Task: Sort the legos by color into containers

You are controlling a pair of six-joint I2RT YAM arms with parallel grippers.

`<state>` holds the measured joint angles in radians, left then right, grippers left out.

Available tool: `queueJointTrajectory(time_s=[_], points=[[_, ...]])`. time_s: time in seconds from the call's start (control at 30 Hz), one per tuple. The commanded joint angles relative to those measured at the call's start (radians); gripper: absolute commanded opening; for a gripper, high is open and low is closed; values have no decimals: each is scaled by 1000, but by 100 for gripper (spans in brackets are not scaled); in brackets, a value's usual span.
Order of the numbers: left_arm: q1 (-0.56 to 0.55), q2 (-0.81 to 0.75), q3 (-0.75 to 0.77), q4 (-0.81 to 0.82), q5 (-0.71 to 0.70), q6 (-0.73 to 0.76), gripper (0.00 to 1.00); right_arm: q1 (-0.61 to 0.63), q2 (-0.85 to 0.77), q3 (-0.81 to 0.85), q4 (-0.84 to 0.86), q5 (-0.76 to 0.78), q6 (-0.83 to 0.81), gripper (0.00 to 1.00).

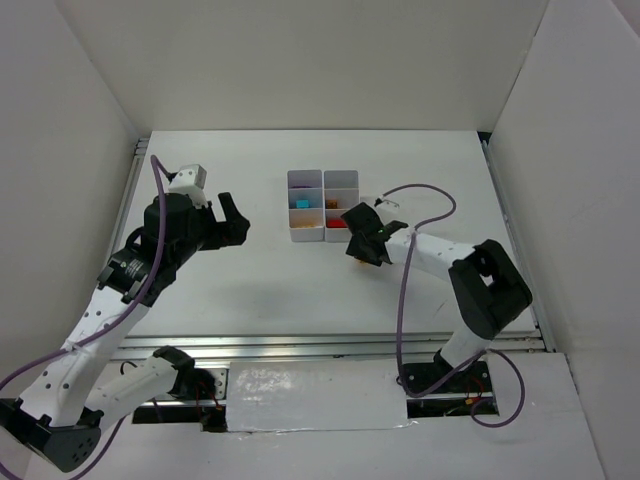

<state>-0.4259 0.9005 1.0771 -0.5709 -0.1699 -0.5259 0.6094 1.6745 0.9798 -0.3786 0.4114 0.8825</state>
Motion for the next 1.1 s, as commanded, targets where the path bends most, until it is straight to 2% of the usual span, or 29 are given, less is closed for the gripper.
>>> queueJointTrajectory(time_s=[0.0, 0.13, 0.3, 0.43, 0.53, 0.6, 0.67, 0.7, 0.8, 0.83, 0.9, 0.97, 1.07], points=[[7, -17, -3, 40, 18, 14, 100, 18, -139, -13, -34, 23, -48, 4], [7, -17, -14, 55, 27, 3, 100, 27, -242, -24, -63, -9, -86, 0], [9, -17, -14, 69, 40, -8, 100, 76, -312, 10, -68, -45, -189, 0], [9, -9, 1, 69, 30, -3, 99, 101, -335, 46, 15, -236, -353, 0], [10, -5, 24, 65, 23, 7, 100, 95, -291, 121, 43, -501, -531, 0], [10, 0, 47, 57, 15, 13, 100, 81, -218, 229, -29, -667, -662, 1], [12, -2, 66, 46, 7, 18, 100, 73, -152, 381, -132, -742, -761, 1], [12, -3, 69, 45, 4, 24, 99, 64, -84, 439, -252, -831, -878, 2], [15, -18, 69, 46, 1, 29, 99, 40, 44, 644, -451, -904, -1046, 4], [18, -20, 66, 45, 1, 29, 99, 36, 75, 757, -529, -896, -1068, 4], [19, -20, 64, 45, 10, 29, 100, 33, 167, 860, -598, -878, -1138, 6], [22, -22, 61, 42, 17, 27, 99, 35, 206, 952, -634, -772, -1160, 5], [27, -34, 47, 48, 21, 23, 99, 39, 220, 952, -590, -639, -1249, 2]])
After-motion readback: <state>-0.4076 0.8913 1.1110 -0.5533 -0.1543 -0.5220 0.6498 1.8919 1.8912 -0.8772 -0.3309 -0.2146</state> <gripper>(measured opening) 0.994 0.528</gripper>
